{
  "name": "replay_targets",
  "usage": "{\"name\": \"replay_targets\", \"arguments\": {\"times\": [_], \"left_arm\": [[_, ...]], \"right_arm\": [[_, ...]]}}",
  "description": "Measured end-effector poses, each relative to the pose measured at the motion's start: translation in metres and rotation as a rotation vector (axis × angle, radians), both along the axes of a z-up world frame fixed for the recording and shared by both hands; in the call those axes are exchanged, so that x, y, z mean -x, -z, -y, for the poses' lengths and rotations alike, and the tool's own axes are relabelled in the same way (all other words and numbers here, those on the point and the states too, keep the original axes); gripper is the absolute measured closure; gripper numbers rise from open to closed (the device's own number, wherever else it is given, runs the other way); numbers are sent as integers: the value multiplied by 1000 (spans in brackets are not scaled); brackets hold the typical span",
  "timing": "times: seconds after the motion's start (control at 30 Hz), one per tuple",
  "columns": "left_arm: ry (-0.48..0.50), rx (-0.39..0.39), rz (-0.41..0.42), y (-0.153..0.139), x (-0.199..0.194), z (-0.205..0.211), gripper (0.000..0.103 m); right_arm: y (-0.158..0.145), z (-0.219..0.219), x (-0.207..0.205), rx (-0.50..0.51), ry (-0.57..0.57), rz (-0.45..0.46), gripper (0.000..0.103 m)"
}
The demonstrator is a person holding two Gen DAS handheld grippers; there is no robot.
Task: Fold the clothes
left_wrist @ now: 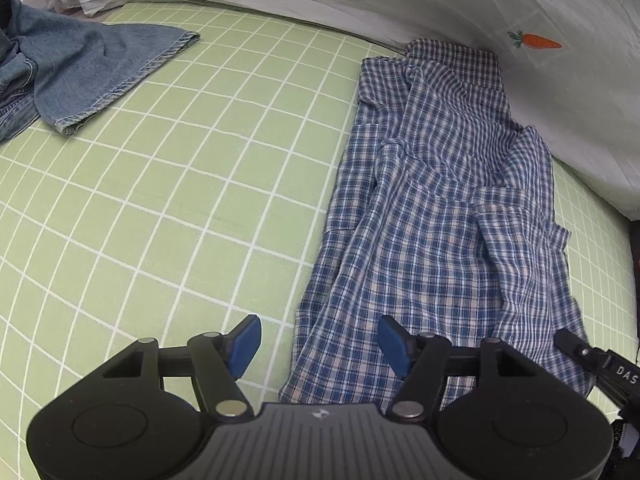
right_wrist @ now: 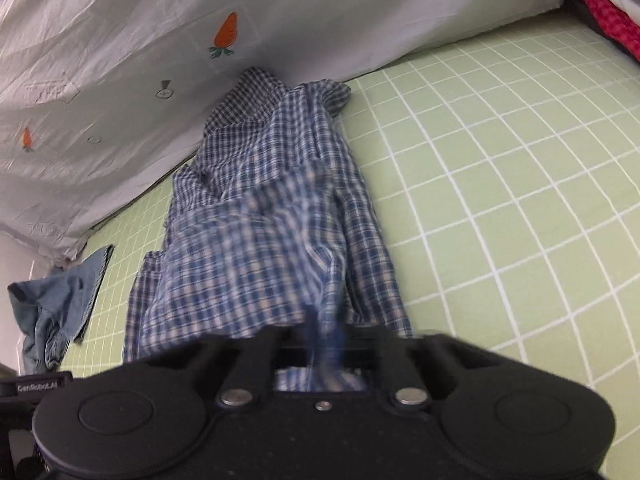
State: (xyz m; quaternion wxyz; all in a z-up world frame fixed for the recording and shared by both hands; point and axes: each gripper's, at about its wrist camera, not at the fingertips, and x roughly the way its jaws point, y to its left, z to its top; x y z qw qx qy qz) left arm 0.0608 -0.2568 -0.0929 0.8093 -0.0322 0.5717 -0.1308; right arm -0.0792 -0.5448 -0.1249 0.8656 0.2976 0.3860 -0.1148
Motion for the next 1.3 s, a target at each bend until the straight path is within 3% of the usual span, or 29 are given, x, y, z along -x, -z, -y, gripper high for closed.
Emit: {"name": "replay_targets", "arguments": {"times": [0.13, 0.17, 0.23, 0.27, 0.3, 0.4, 0.6, 0.67, 0.7, 0.73, 0.8, 0.83, 0.9, 1.07, 1.3], "left_arm": [[4, -8, 1, 2, 4, -2, 45], [-2, -11, -7, 3, 5, -4, 45], [-12, -14, -23, 6, 6, -8, 43], [-17, -13, -30, 7, 8, -10, 43], [-22, -11, -39, 8, 9, -12, 42], [-41, 22, -90, 16, 10, -18, 35], [-63, 81, -183, 32, 13, -22, 36], [-68, 115, -186, 34, 14, -23, 37], [-70, 132, -188, 34, 14, -24, 43], [-76, 153, -193, 35, 15, -25, 58], [-107, 207, -217, 39, 17, -28, 76], [-114, 217, -214, 38, 19, -28, 89], [-116, 231, -193, 34, 24, -29, 95], [-151, 292, -110, 6, 50, -48, 99], [-216, 339, -88, -27, 113, -66, 99]], "right_arm": [[-3, -1, 4, 61, 37, -46, 97], [1, 1, 4, 62, 52, -76, 89], [2, 4, 10, 59, 81, -93, 66], [0, 4, 14, 67, 95, -92, 44], [-2, 4, 17, 74, 102, -92, 29], [0, 0, 22, 57, 81, -115, 26], [21, -7, 23, -59, 84, -178, 23], [22, -7, 22, -64, 79, -177, 23], [22, -6, 22, -70, 77, -174, 26], [22, -5, 22, -86, 79, -166, 31], [22, -2, 25, -140, 73, -137, 65], [21, -3, 26, -142, 60, -130, 72], [18, -5, 26, -139, 31, -119, 90], [-9, -18, 45, -69, -39, -64, 94], [-40, -31, 100, -68, -95, -38, 94]]}}
